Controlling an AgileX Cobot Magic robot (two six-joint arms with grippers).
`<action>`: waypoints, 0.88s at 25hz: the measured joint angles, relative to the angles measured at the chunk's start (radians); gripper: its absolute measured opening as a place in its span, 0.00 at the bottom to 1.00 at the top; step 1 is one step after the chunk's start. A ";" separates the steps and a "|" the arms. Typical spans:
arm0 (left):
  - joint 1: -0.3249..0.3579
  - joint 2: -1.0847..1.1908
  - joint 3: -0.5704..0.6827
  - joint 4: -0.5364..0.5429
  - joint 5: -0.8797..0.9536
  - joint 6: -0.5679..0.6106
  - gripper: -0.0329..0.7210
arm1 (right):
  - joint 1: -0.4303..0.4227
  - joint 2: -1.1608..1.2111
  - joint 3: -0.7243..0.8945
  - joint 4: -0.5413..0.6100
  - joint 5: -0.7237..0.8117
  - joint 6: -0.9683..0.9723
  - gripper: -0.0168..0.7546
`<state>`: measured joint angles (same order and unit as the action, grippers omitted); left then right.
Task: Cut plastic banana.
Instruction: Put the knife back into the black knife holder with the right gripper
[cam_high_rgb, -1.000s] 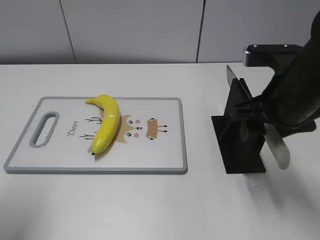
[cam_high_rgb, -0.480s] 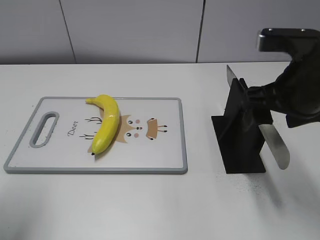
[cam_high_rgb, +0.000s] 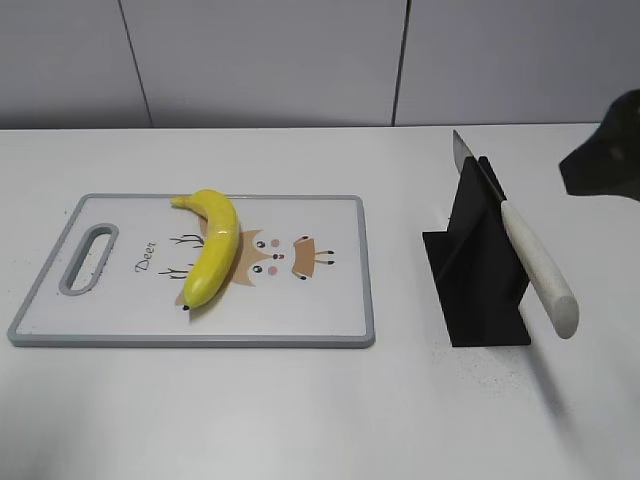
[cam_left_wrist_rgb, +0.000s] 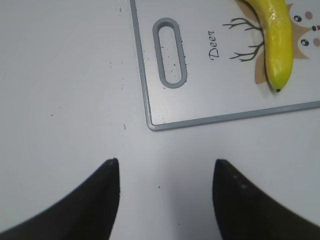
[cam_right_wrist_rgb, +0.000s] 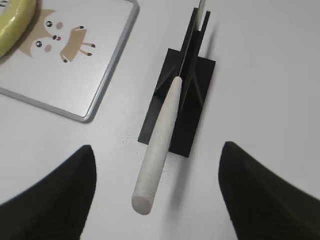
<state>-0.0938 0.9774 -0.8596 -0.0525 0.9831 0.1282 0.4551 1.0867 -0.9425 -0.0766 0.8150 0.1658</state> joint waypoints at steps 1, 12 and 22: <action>0.000 -0.004 0.000 0.000 0.011 0.000 0.80 | 0.000 -0.031 0.014 0.004 -0.001 -0.030 0.79; 0.000 -0.136 0.000 0.000 0.130 0.000 0.80 | 0.000 -0.366 0.304 0.006 -0.055 -0.134 0.79; 0.000 -0.410 0.000 -0.008 0.182 0.000 0.80 | 0.000 -0.636 0.515 0.001 -0.084 -0.174 0.79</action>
<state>-0.0938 0.5675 -0.8596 -0.0601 1.1650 0.1282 0.4551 0.4503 -0.4277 -0.0753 0.7307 -0.0086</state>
